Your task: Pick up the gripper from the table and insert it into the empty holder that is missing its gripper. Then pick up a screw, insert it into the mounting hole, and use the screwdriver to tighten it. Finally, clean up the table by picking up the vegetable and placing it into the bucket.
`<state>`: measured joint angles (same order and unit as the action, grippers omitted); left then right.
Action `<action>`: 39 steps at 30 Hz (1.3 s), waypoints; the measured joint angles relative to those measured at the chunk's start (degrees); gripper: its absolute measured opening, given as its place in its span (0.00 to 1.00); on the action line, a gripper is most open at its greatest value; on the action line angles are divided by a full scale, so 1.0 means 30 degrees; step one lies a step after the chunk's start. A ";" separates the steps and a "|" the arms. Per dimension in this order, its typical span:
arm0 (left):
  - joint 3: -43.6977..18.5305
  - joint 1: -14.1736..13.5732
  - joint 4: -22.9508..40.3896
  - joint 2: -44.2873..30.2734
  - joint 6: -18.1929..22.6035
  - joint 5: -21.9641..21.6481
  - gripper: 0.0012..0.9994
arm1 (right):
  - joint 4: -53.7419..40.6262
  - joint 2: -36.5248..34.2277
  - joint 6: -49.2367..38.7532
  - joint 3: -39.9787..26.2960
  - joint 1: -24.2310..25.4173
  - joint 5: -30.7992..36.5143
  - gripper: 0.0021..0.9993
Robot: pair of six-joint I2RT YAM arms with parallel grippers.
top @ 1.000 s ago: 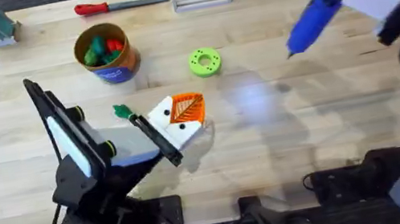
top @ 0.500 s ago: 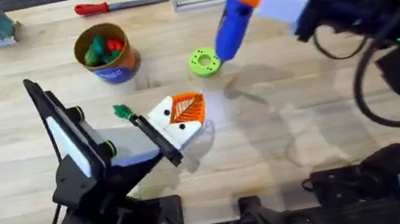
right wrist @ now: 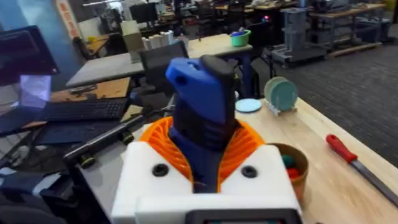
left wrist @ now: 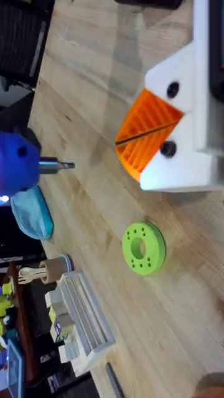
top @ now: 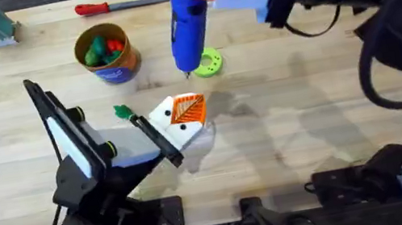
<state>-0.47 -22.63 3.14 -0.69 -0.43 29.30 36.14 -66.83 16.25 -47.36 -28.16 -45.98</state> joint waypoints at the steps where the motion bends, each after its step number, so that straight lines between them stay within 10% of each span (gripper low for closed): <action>1: 0.0000 0.0000 -0.0005 0.0007 0.0000 0.0000 0.00 | -0.0042 -0.0085 0.0000 -0.0222 -0.0081 -0.0145 0.14; 16: 0.0000 0.0000 -0.0007 0.0001 0.0000 0.0000 0.00 | -0.0131 -0.1688 -0.0639 -0.1106 -0.3422 -0.1063 0.14; 39: 0.0000 0.0000 -0.0007 0.0000 0.0000 0.0000 0.00 | -0.0903 -0.1937 -0.3796 -0.1106 -0.3932 -0.0474 0.14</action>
<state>-0.47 -22.63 3.12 -0.69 -0.43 29.30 33.43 -72.64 4.86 -50.68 -39.96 -47.40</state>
